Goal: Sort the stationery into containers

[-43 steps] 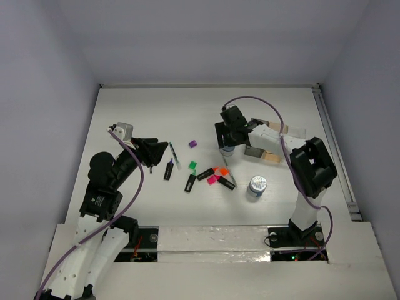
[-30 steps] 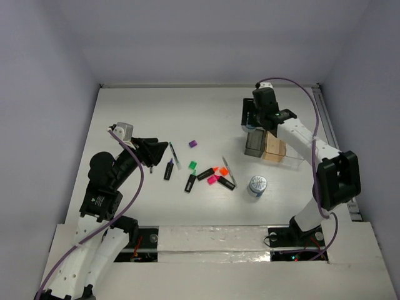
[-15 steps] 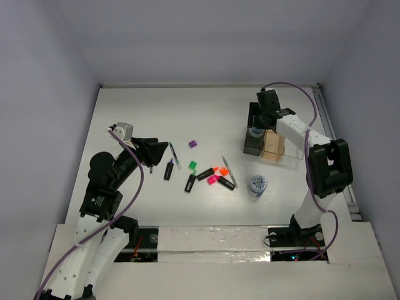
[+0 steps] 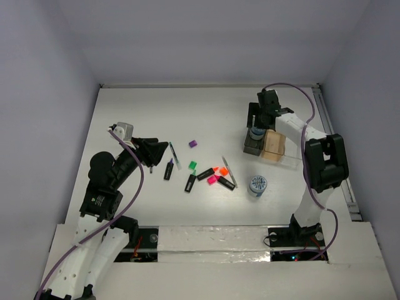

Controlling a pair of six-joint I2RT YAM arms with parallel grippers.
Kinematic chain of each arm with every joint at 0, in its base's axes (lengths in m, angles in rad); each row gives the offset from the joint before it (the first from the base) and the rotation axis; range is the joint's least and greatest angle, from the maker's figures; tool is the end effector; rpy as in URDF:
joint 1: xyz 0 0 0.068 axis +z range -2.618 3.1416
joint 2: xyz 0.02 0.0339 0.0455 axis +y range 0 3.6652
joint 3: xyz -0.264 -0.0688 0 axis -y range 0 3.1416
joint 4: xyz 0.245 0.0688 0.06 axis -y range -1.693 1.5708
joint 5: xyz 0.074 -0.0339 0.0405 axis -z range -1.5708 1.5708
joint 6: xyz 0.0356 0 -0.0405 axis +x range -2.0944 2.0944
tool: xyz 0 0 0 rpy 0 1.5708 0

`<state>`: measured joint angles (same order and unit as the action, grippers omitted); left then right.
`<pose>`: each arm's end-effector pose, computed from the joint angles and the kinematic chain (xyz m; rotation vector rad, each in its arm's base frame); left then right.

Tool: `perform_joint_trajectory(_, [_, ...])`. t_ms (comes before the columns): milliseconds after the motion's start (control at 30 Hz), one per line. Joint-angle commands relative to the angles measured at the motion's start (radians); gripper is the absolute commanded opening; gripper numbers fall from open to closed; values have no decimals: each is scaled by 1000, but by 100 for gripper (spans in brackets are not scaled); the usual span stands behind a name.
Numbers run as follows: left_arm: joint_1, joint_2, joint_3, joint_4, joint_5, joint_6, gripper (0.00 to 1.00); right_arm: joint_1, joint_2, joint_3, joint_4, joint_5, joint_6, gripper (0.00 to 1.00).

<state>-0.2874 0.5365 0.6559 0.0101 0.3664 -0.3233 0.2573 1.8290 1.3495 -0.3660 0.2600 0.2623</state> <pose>0.1264 -0.0507 0.3510 0.2824 1.4685 -0.7595 0.3934 0.0940 0.2278 0.1239 2.3770 -0.0687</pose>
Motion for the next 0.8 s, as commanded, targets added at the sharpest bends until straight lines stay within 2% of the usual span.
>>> perform_joint_trajectory(0, [-6,5,31,47,16,1,44,-15,1,66,68,22,-18,88])
perform_joint_trajectory(33, [-6,5,33,48,16,0,44,-15,0,74,62,9,-18,92])
perform_joint_trajectory(200, [-6,3,31,48,17,1,44,-15,-45,68,59,-64,0,94])
perform_joint_trajectory(300, [-6,3,30,48,17,0,44,-15,-131,2,74,-116,24,85])
perform_joint_trajectory(367, [-6,6,30,48,17,0,44,-4,-236,-67,114,-168,41,46])
perform_joint_trajectory(433, [-6,10,30,50,17,-2,43,23,-324,-203,137,-189,83,3])
perform_joint_trajectory(467, [-6,10,30,50,16,-2,42,61,-423,-254,151,-199,95,0])
perform_joint_trajectory(533, [-6,8,31,42,2,0,37,111,-531,-407,139,-182,121,0])
perform_joint_trajectory(600, [-15,14,34,41,-1,0,29,167,-678,-476,69,-162,162,0])
perform_joint_trajectory(633, [-15,16,34,41,-1,0,26,177,-726,-525,-23,-144,179,7])
perform_joint_trajectory(667, [-15,20,37,42,-1,-2,24,186,-773,-547,-65,-145,201,15])
perform_joint_trajectory(700, [-15,22,39,42,3,-2,22,186,-857,-565,-97,-157,236,41])
perform_joint_trajectory(767, [-15,29,44,47,9,-2,22,186,-914,-598,-181,-218,277,65])
